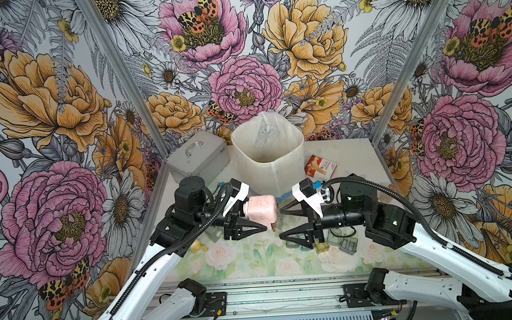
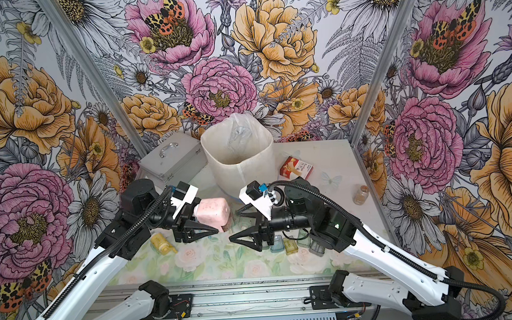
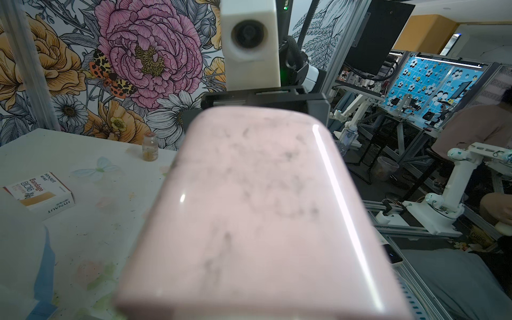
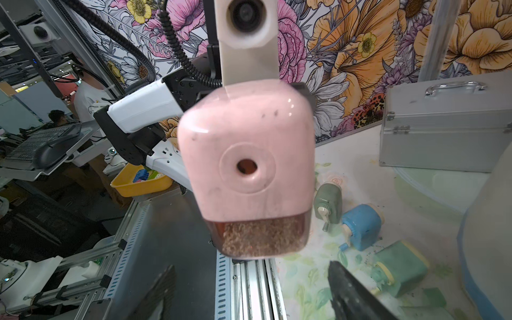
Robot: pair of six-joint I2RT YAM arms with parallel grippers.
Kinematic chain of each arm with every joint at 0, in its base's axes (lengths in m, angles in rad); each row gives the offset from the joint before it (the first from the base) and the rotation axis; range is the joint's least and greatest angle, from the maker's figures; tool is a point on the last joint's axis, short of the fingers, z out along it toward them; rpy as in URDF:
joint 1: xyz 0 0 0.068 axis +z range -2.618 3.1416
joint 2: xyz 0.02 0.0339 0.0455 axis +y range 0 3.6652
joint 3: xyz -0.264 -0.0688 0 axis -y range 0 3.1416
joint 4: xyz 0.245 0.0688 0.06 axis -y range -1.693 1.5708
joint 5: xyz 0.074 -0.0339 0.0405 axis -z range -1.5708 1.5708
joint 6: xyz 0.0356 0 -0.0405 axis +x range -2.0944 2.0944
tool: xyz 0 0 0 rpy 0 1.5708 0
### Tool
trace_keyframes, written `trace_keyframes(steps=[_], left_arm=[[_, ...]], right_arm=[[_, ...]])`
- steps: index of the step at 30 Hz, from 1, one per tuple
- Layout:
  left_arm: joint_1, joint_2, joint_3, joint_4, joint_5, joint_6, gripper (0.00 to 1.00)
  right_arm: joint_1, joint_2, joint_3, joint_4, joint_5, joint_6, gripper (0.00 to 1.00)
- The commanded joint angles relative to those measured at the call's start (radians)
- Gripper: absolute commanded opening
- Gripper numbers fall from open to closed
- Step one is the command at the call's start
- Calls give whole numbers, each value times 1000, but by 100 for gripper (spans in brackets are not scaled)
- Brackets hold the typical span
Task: Take out the pencil sharpener tray and clean the shavings
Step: Open the container of the pencil sharpener.
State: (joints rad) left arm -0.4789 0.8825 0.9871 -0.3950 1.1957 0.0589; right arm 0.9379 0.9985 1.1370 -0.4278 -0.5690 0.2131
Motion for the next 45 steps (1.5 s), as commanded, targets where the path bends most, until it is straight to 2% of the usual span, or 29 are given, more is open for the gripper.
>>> trace_keyframes(steps=[1, 5, 16, 22, 33, 39, 45], left_arm=[[10, -13, -10, 13, 34, 21, 0], [10, -14, -10, 12, 36, 21, 0], [11, -13, -12, 13, 39, 22, 0], [10, -13, -11, 13, 39, 22, 0], [10, -13, -12, 13, 35, 22, 0], [9, -11, -13, 13, 31, 23, 0], [8, -17, -15, 14, 21, 24, 0]], right_arm=[[34, 11, 50, 6, 94, -64, 85], [61, 18, 67, 6, 132, -88, 83], [90, 61, 98, 13, 136, -107, 73], [90, 65, 110, 19, 116, -102, 65], [91, 66, 119, 25, 110, -82, 61], [91, 63, 121, 36, 130, -71, 50], [87, 35, 111, 36, 139, -64, 48]])
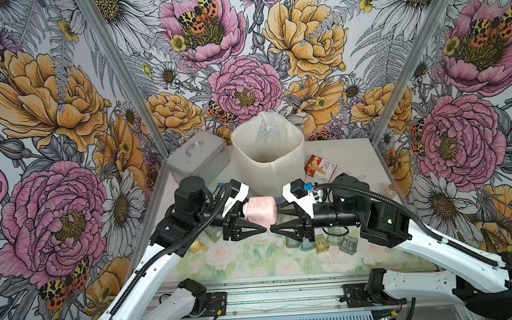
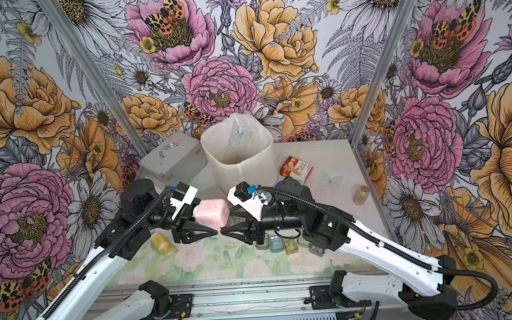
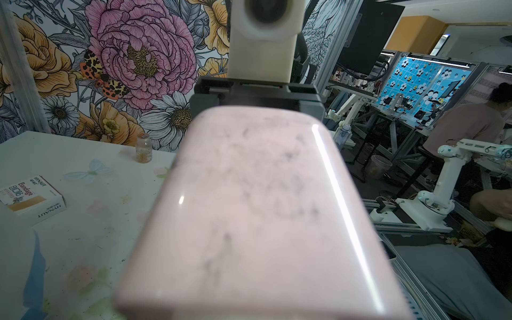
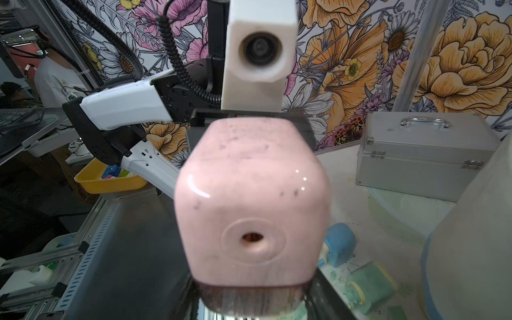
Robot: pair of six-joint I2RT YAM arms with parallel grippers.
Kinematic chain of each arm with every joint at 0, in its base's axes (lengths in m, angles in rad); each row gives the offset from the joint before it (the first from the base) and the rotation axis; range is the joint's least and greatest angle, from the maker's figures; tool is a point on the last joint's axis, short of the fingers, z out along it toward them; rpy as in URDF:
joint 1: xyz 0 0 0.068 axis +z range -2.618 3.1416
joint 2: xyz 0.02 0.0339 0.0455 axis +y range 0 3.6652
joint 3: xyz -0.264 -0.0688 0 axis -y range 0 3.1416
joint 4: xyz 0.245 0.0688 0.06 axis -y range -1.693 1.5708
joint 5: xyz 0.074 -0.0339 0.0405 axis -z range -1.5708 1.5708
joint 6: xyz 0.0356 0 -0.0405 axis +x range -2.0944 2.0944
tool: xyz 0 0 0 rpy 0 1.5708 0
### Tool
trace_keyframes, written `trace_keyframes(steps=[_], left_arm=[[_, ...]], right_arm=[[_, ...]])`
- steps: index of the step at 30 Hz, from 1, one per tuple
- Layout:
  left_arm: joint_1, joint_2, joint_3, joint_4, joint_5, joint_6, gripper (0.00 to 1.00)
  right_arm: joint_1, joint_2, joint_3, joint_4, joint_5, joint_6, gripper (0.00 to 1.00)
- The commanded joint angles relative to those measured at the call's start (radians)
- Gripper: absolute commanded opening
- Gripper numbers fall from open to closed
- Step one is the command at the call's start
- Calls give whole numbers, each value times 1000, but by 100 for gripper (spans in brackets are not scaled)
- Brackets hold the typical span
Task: Take out the pencil sharpener tray and clean the shavings
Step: Open the container of the pencil sharpener.
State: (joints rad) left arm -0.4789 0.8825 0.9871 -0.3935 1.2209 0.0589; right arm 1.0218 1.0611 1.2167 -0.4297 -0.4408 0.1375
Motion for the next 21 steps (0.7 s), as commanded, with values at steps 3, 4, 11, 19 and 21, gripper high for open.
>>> trace_keyframes(steps=[3, 4, 11, 19, 21], left_arm=[[10, -20, -15, 12, -12, 25, 0], [10, -22, -16, 12, -15, 24, 0], [24, -32, -15, 12, -29, 29, 0], [60, -46, -13, 12, -36, 34, 0], [75, -55, -11, 12, -39, 35, 0]], right_arm=[[-5, -48, 25, 37, 13, 21, 47], [-9, -53, 21, 36, 11, 25, 47], [-40, -94, -6, 22, 12, 49, 47], [-87, -142, -29, 17, -8, 76, 47], [-95, -148, -31, 14, -16, 83, 46]])
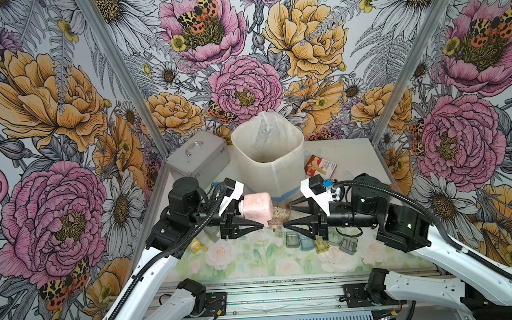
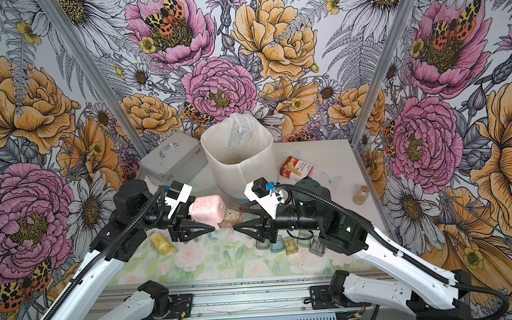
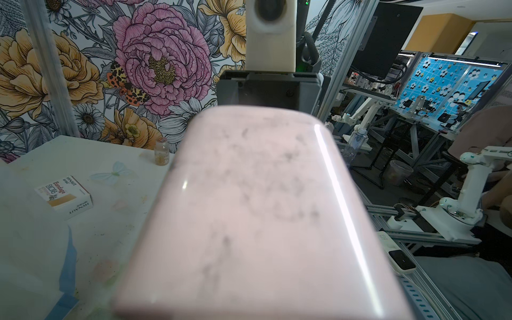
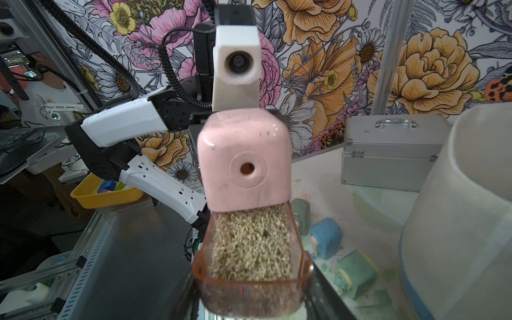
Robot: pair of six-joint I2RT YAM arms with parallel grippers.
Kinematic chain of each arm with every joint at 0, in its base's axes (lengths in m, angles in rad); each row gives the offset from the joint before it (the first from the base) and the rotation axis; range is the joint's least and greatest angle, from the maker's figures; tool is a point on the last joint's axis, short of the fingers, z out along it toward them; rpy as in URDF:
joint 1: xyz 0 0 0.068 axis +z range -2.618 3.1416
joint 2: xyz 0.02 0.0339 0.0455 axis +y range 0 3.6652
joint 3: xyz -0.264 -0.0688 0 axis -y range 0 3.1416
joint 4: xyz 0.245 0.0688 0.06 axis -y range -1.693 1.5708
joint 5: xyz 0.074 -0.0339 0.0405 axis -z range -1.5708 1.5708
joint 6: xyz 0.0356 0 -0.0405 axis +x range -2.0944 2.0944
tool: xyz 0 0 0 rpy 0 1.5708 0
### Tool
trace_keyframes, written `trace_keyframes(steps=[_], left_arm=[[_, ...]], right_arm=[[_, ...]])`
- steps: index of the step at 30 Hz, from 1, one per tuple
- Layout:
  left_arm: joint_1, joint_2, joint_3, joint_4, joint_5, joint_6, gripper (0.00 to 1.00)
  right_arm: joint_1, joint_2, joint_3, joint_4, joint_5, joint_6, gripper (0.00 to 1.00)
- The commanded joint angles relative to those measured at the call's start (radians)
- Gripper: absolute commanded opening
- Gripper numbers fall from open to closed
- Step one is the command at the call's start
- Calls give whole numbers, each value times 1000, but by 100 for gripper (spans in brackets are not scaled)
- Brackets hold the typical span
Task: Take out the pencil sharpener tray and clean the shavings
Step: Open the container of the pencil sharpener.
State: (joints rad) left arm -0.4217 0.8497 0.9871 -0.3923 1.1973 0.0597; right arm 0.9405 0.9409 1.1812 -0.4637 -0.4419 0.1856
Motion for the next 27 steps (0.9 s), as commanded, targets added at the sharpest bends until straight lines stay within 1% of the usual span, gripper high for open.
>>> trace_keyframes(steps=[1, 8, 17, 24, 27], left_arm=[[25, -25, -12, 11, -16, 36, 0], [59, -40, -8, 11, -36, 39, 0], [149, -88, -16, 11, -159, 39, 0], [166, -92, -26, 13, -331, 36, 0], [173, -92, -27, 12, -398, 37, 0]], right_arm=[[-16, -28, 4, 48, -18, 37, 46], [-22, -27, -6, 44, -25, 48, 46], [-51, -22, 4, 28, -18, 49, 45], [-83, 27, 50, 25, -43, 60, 45], [-116, 69, 89, 15, -59, 74, 45]])
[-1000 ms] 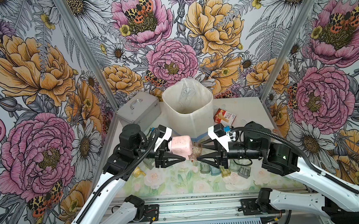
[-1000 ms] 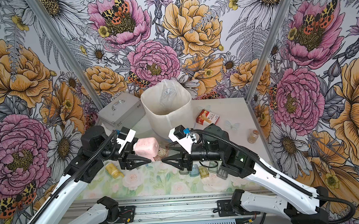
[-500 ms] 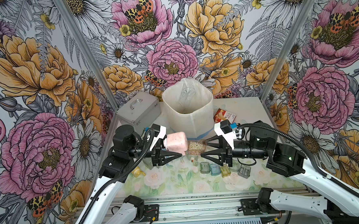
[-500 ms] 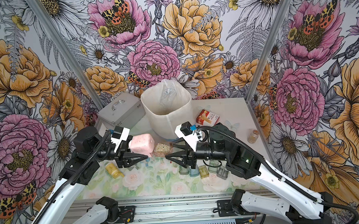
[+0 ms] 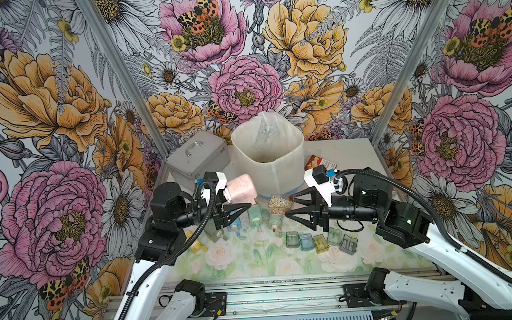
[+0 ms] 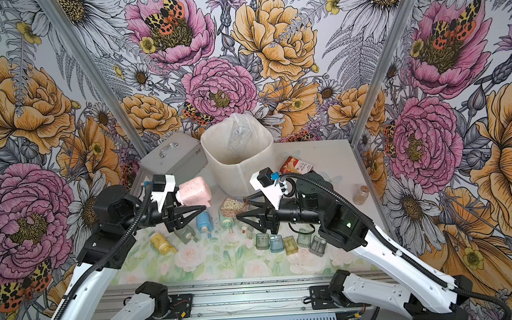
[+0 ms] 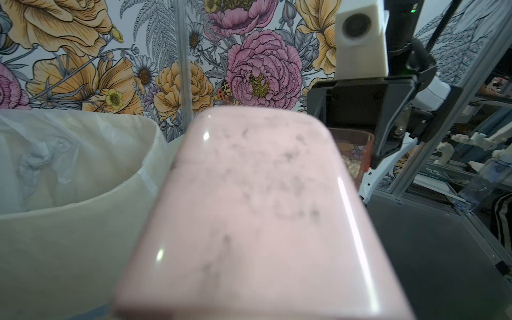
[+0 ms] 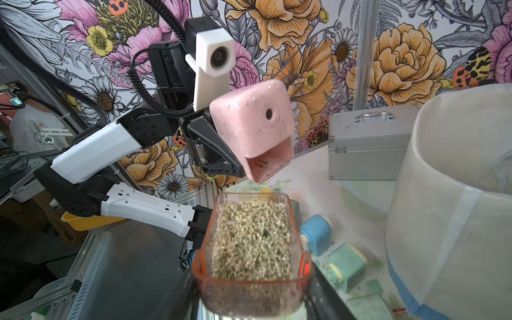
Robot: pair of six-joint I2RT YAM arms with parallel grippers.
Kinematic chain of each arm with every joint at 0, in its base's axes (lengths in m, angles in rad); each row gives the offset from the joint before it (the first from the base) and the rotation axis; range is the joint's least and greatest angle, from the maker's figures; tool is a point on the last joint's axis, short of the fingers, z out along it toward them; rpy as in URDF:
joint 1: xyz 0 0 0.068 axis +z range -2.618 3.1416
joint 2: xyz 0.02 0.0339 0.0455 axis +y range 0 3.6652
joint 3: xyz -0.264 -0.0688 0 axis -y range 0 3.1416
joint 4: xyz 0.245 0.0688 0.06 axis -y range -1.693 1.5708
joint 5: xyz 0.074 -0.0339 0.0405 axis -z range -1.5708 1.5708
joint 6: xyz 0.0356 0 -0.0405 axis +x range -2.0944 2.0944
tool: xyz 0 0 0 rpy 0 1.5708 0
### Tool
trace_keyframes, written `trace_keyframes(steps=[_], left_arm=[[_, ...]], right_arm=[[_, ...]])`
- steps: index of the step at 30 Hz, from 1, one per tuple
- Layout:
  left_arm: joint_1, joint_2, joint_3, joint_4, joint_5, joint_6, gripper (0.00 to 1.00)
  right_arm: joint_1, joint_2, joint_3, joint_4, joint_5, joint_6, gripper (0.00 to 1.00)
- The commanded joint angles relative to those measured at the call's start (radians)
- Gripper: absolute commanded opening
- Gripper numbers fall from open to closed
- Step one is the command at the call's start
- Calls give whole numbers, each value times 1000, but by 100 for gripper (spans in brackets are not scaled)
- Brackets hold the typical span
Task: Take out the pencil sharpener tray and clean the shavings
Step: Open the container of the pencil sharpener.
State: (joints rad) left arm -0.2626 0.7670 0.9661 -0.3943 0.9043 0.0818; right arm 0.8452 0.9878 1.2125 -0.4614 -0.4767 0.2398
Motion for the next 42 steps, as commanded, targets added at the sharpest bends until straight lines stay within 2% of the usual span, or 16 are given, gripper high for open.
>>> trace_keyframes(steps=[1, 9, 15, 22, 32, 42], left_arm=[[14, -11, -10, 15, -138, 15, 0], [19, -28, -24, 14, -314, 25, 0], [27, -20, -30, 15, -459, 21, 0], [28, 5, -43, 9, -679, 24, 0], [20, 18, -59, 6, -839, 42, 0], [-17, 43, -68, -2, -908, 64, 0]], right_arm=[[-35, 40, 71, 9, -36, 27, 45], [-147, 164, 175, -11, -103, 98, 45], [-180, 259, 270, -46, -109, 165, 45], [-209, 380, 398, -80, -116, 279, 44], [-281, 525, 549, -122, -168, 456, 43], [-328, 636, 662, -121, -219, 664, 44]])
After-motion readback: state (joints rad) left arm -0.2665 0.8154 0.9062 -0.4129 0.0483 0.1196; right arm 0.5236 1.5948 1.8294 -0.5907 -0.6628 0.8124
